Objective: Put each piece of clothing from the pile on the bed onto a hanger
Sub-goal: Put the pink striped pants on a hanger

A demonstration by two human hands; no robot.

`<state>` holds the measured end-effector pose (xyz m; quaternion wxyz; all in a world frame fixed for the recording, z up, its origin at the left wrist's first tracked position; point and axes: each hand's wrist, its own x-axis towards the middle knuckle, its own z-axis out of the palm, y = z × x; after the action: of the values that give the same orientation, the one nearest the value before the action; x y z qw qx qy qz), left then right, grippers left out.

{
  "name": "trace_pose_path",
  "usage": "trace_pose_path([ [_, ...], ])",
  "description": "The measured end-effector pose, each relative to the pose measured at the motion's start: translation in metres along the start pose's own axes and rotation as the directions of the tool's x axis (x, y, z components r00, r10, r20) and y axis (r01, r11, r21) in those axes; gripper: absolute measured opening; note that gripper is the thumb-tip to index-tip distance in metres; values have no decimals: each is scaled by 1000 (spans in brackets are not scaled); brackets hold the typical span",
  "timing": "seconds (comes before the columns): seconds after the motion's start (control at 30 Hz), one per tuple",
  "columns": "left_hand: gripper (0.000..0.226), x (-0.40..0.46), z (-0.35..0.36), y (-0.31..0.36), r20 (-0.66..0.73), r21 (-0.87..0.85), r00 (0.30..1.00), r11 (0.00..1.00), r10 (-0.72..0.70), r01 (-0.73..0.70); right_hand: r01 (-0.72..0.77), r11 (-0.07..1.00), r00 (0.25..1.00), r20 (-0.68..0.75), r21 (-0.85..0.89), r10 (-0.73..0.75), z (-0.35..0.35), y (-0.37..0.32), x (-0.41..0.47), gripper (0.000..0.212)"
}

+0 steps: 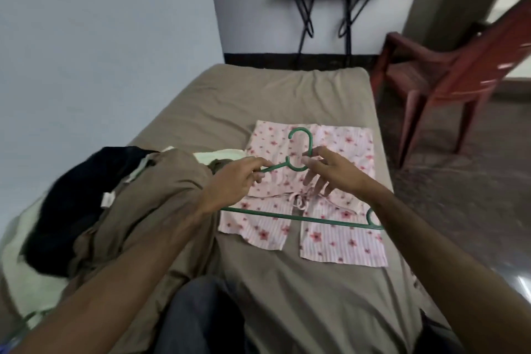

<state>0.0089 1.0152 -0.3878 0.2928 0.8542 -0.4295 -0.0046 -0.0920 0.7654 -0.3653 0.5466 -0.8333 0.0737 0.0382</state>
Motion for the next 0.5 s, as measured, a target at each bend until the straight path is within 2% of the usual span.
trace_pose_path([
  [0.17,29,39,57,-2,47,-30,998,999,47,-45,-80,958,985,-124,277,118,-26,32,14,34],
  [0.3,32,62,77,-8,56,-4,996,997,74,-74,-105,962,966,-203,250,158,-35,53,45,31],
  [0.4,42,68,86,-20,86,116,990,986,112,-121,-131,943,951,-230,306,207,-29,70,67,31],
  [0.5,59,63,92,-33,12,344,973,913,229,-219,-145,902,946,-211,407,247,-13,88,85,30],
])
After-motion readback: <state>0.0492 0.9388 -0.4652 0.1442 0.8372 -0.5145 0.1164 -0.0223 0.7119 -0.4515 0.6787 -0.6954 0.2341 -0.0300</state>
